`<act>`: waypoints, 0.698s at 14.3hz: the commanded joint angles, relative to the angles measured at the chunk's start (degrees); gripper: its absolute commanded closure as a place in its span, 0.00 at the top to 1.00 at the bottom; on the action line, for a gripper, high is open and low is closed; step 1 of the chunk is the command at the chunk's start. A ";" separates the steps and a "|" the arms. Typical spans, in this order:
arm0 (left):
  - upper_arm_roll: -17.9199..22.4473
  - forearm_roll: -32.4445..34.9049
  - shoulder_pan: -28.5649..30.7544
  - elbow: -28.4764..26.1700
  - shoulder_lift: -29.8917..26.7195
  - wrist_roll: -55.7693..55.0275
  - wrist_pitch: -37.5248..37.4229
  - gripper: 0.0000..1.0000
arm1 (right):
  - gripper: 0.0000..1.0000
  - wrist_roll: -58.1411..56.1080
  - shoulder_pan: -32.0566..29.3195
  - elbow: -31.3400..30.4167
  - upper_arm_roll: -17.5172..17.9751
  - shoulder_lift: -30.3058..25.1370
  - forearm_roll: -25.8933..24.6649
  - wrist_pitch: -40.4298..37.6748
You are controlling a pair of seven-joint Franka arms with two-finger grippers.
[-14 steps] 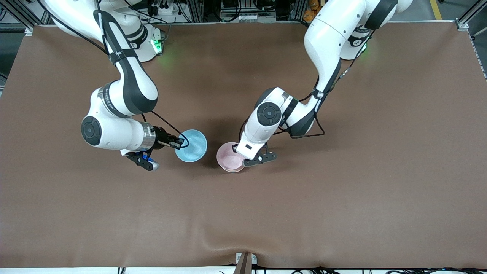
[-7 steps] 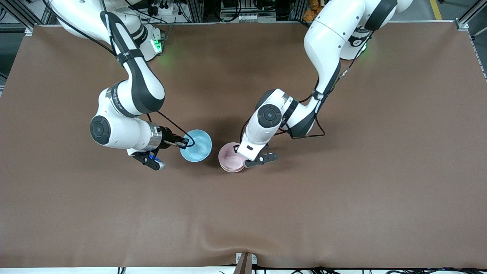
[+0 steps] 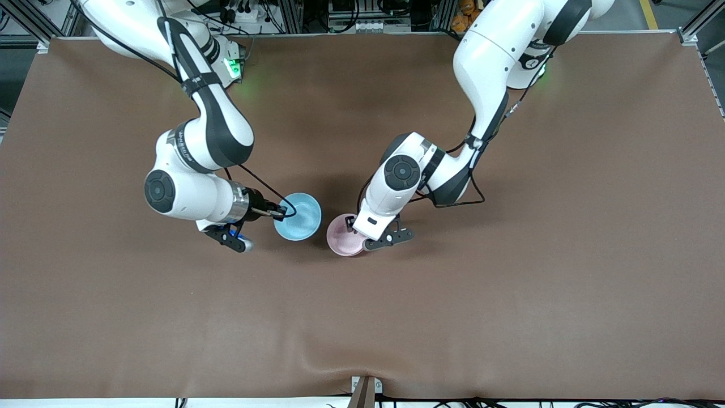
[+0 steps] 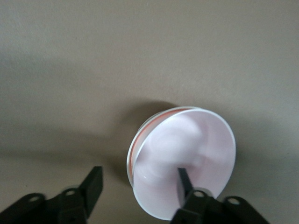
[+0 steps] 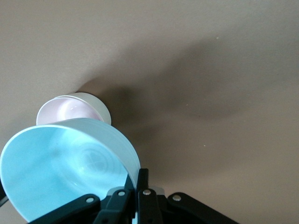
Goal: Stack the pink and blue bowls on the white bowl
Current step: 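Release the pink bowl with the left gripper while the right gripper carries blue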
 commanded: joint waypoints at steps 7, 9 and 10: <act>0.38 10.06 7.09 -0.41 -11.26 0.10 -14.33 1.00 | 0.00 0.36 4.15 -0.03 -0.44 3.35 1.07 6.21; 0.47 12.09 8.58 -0.49 -13.72 3.24 -18.18 1.00 | 0.00 2.11 5.56 0.06 -0.44 4.22 1.51 7.88; 0.47 12.97 9.90 -0.58 -15.13 4.83 -20.03 1.00 | 0.00 3.08 6.26 0.06 -0.44 4.58 1.51 9.20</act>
